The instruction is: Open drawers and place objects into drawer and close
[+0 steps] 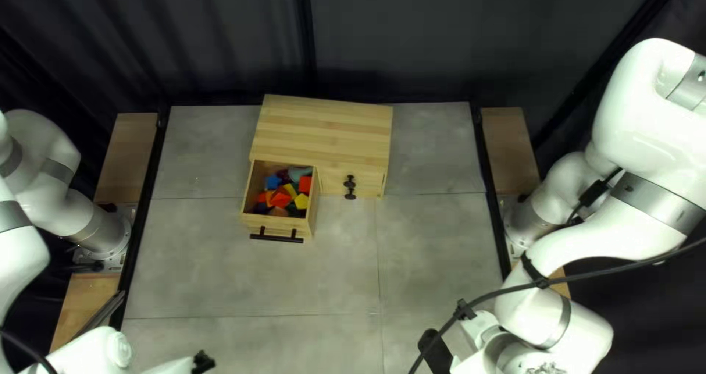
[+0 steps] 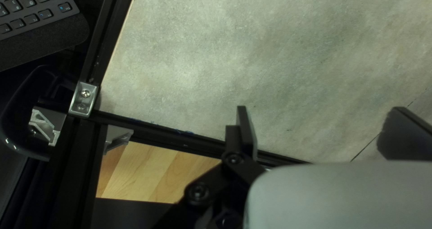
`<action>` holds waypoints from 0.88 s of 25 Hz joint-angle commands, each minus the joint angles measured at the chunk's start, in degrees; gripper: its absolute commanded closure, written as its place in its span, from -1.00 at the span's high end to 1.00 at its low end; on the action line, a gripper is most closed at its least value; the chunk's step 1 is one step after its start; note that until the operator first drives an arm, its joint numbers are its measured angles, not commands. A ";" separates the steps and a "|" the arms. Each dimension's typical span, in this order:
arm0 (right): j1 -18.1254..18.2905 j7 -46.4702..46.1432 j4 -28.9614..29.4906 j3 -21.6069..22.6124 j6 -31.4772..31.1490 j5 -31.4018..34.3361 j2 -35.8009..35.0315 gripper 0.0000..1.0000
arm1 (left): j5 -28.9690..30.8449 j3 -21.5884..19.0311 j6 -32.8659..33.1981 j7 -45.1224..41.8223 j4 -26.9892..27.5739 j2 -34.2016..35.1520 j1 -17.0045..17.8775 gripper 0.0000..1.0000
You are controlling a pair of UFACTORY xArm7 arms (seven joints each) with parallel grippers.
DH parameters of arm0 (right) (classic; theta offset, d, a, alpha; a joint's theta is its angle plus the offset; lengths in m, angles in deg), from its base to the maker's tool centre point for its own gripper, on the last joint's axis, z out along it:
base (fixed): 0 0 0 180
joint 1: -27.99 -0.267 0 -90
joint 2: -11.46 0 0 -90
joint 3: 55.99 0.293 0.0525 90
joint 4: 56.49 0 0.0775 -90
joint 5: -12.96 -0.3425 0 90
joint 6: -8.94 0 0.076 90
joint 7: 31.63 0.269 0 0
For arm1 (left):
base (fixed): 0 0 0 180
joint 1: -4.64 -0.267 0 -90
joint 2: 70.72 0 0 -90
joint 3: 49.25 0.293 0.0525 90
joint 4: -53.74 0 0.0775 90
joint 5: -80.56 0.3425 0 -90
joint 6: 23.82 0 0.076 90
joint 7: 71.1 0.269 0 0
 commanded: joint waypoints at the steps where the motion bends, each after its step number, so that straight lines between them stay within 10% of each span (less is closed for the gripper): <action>1: 0.00 0.00 0.00 0.00 0.00 0.00 0.00 1.00 | -0.26 0.09 0.52 0.46 -0.55 0.49 -0.43 1.00; 8: 0.00 0.00 0.00 0.00 0.00 0.00 0.00 1.00 | -0.26 0.09 0.52 0.46 -0.55 0.49 -0.43 1.00; 14: 0.00 0.00 0.00 0.00 0.00 0.00 0.00 1.00 | 9.18 0.05 -10.55 7.96 10.36 -9.87 5.82 1.00; 22: 0.00 0.00 0.00 0.00 0.00 0.00 0.00 1.00 | 12.10 -0.81 -3.08 17.63 -1.89 -4.36 1.17 1.00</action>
